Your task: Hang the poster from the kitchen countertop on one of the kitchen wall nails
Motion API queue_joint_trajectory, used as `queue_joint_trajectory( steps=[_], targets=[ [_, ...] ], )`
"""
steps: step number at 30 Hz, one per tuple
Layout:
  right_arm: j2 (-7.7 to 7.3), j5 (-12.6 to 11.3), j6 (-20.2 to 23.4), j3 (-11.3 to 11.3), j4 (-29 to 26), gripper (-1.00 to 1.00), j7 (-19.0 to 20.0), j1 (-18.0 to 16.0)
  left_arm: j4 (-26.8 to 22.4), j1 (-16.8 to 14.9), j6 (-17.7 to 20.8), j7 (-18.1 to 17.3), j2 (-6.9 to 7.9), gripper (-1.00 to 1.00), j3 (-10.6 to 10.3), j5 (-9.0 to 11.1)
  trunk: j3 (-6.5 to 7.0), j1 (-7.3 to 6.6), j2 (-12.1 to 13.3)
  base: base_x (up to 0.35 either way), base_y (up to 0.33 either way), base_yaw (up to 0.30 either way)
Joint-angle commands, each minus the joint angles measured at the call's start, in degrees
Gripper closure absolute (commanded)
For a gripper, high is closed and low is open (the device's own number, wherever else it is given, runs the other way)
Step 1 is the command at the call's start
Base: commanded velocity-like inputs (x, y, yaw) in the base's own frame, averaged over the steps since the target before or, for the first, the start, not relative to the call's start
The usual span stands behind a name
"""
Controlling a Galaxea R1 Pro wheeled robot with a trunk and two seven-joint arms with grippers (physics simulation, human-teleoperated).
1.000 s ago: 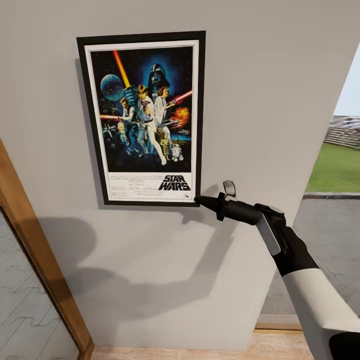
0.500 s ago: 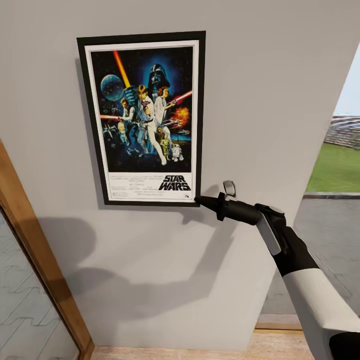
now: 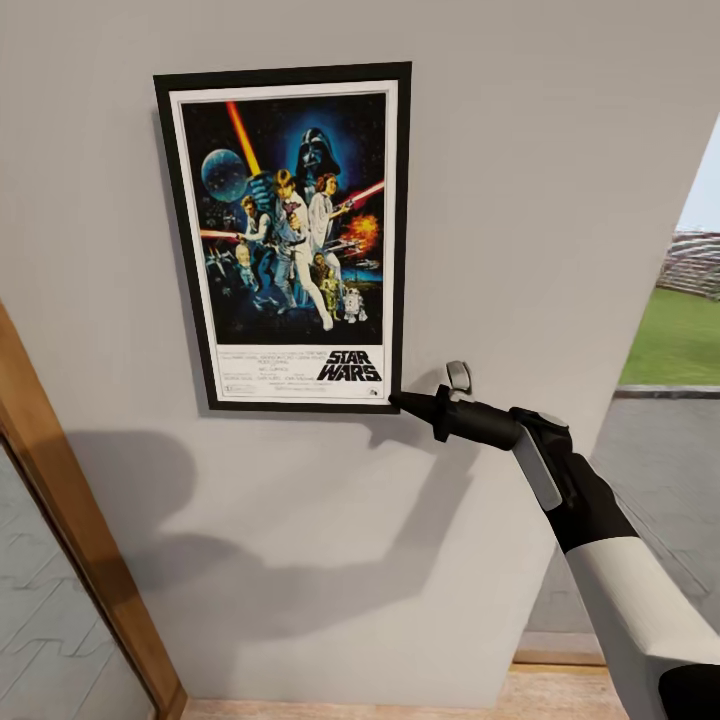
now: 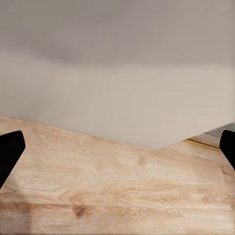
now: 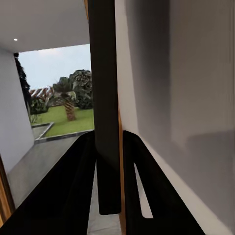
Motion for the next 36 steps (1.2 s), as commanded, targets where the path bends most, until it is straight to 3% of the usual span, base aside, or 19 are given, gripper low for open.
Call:
queue_joint_trajectory(
  steps=[1,36],
  targets=[
    [-0.06,-0.58,0.60,0.14,0.02,1.00,-0.04,-0.04,0.01,-0.02,-0.24,-0.09,0.01,-1.00,-0.48,0.43,-0.06,0.03,-0.06,0.070,0.000,0.000],
    [-0.06,-0.58,0.60,0.19,0.04,1.00,-0.04,-0.04,0.01,-0.02,-0.24,-0.09,0.01,-1.00,-0.48,0.43,-0.06,0.03,-0.06,0.035,0.000,0.000]
  ],
)
